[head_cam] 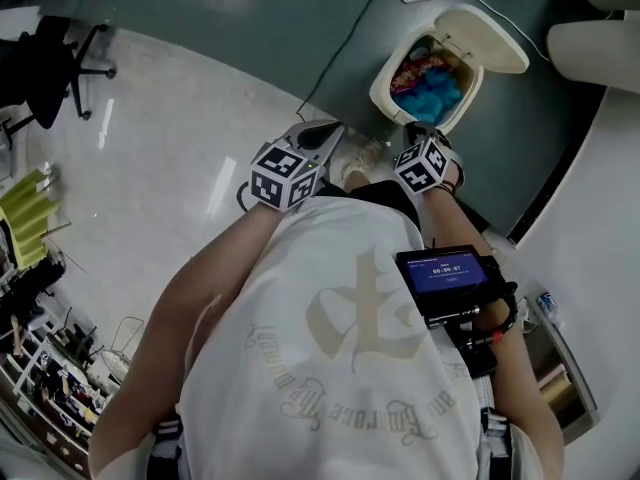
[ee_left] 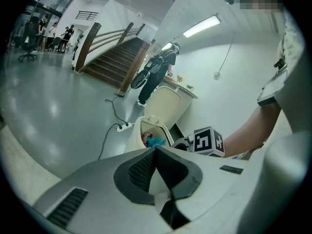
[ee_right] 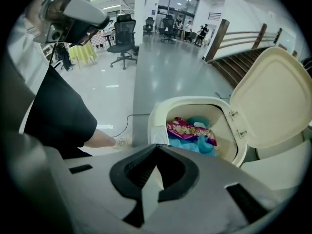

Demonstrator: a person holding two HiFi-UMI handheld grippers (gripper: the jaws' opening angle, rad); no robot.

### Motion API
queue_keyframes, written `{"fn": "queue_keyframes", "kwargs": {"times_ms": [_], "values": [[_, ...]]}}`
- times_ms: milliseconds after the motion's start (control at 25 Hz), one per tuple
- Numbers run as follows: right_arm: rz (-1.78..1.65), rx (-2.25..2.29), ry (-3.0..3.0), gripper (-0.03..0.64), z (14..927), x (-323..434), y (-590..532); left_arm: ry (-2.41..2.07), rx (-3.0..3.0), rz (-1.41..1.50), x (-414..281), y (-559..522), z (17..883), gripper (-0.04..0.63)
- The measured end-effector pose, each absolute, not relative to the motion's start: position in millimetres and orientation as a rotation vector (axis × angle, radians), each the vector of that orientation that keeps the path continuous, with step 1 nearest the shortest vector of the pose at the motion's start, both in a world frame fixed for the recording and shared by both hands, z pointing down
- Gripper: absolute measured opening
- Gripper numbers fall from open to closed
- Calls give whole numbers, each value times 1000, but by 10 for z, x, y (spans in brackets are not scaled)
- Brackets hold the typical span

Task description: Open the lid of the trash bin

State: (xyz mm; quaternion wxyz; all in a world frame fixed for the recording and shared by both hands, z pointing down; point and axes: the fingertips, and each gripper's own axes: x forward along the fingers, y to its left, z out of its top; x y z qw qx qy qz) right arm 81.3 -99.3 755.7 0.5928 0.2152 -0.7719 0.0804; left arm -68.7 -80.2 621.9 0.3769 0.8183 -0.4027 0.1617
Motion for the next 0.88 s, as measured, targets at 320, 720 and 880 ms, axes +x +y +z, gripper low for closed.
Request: {"fn": "queue_keyframes", "kwargs": {"times_ms": [320,720,880], "values": [[272,547,-1796,3,7560,849,-1047,-996,2143,436,-688,-946,6127,12],[317,671,-1853,3,7227,836,-1070,-997,2194,423,-856,-1102,5913,12],[349,755,-1894,3,7045,868,-1149,-970,2232,424,-795,-1191,5851,12]]}}
